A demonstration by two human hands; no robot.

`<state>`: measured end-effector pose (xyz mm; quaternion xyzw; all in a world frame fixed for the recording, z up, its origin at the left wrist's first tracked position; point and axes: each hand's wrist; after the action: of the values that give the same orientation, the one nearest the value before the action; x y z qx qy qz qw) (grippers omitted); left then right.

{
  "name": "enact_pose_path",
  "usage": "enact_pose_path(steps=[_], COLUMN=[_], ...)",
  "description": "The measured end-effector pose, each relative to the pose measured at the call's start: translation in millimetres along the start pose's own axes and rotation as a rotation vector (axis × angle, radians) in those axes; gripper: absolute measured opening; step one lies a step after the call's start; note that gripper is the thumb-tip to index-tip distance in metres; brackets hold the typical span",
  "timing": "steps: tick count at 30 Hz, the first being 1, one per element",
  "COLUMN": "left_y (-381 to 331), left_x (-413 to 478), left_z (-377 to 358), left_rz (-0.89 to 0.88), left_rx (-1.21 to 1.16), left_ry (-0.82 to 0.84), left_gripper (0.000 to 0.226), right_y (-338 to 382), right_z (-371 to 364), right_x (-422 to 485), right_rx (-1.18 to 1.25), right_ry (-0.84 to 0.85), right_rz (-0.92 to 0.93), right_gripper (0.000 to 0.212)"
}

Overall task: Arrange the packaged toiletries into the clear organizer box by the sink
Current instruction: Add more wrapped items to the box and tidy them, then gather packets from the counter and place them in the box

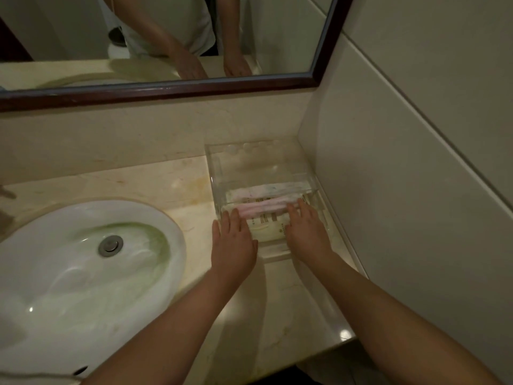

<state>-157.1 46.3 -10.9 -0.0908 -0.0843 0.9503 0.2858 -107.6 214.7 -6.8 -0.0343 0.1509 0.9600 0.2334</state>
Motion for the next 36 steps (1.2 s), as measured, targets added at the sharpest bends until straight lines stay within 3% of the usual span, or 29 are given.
enact_pose_path(steps=[8, 13, 18, 27, 32, 36], left_y=[-13.0, -9.7, 33.4, 253.2, 390.3, 485.5], left_x=[9.7, 7.3, -34.6, -205.2, -307.1, -356.8], left_z=[-1.3, 12.1, 41.5, 82.8, 86.3, 85.7], left_rz=[0.048, 0.020, 0.125, 0.770, 1.044, 1.200], left_rx=[-0.028, -0.136, -0.337, -0.457, -0.433, -0.444], left_ry=[0.028, -0.053, -0.196, -0.497, -0.519, -0.437], left_gripper=[0.065, 0.058, 0.044, 0.040, 0.036, 0.031], right_y=[-8.9, 2.6, 73.6, 317.7, 453.8, 550.0], right_z=[3.5, 6.4, -3.3, -76.5, -127.9, -160.9], right_x=[4.3, -0.6, -21.5, -96.6, -145.0, -174.6], right_rx=[0.078, 0.011, 0.055, 0.199, 0.225, 0.203], right_ry=[0.030, 0.025, 0.009, 0.274, 0.417, 0.511], right_rz=[-0.053, -0.045, 0.229, 0.756, 0.822, 0.814], right_gripper=[0.059, 0.066, 0.062, 0.057, 0.056, 0.053])
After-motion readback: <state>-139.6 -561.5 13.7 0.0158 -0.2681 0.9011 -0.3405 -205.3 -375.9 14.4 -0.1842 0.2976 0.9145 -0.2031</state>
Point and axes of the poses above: each hand's wrist, its own x-axis towards the middle knuckle, its own z-axis out of the back of the hand, y = z × x, and after that the axes turned 4 degrees about x, right-handed
